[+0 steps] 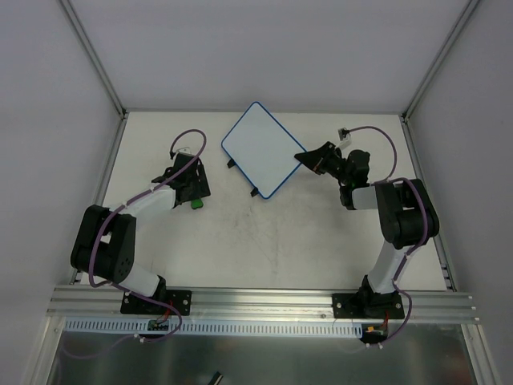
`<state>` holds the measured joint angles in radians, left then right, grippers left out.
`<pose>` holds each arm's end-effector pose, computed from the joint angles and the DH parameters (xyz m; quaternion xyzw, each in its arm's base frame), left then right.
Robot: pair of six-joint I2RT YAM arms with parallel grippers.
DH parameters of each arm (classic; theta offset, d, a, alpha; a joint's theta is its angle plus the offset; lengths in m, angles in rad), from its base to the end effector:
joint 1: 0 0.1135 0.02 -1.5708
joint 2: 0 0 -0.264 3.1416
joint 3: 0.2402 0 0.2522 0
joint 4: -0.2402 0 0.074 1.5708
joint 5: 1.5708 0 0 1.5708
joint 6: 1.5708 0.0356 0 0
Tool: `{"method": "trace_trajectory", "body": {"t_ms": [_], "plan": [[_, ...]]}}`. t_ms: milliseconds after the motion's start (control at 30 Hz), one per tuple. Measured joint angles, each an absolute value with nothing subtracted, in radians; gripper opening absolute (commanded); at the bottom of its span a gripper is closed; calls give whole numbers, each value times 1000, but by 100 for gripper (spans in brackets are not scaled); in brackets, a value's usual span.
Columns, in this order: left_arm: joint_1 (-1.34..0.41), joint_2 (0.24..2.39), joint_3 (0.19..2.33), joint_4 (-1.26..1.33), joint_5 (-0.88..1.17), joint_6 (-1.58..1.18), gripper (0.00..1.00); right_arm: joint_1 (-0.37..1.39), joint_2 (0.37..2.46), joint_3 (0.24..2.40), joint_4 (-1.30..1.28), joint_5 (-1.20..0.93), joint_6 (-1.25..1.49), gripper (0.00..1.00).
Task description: Erase the whiteboard
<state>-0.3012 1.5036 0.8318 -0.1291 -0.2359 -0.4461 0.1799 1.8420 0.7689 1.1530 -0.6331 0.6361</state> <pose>0.2956 -0.0831 0.1934 -0.1107 0.9148 -0.0346 0.3870 0.3531 0.0856 0.1894 -0.0770 0.6796 0.4709 0.5572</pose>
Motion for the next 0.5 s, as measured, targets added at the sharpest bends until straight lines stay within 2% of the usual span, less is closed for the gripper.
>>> {"method": "trace_trajectory", "body": {"t_ms": [100,233,267,300,367,500], "plan": [[-299,1504,832,-134,-236,-444,80,183,1839,774,1146,-638,631,17],[-299,1504,832,-138,-236,-443,83,185,1839,776,1140,-643,626,25],[-299,1504,832,-138,-236,-443,91,186,1839,776,1137,-643,624,27],[-299,1504,832,-139,-236,-441,98,186,1839,776,1136,-644,623,34],[-299,1504,832,-140,-236,-441,99,187,1839,776,1132,-644,620,43],[-299,1503,831,-140,-236,-441,99,191,1839,782,1128,-649,617,47]]}}
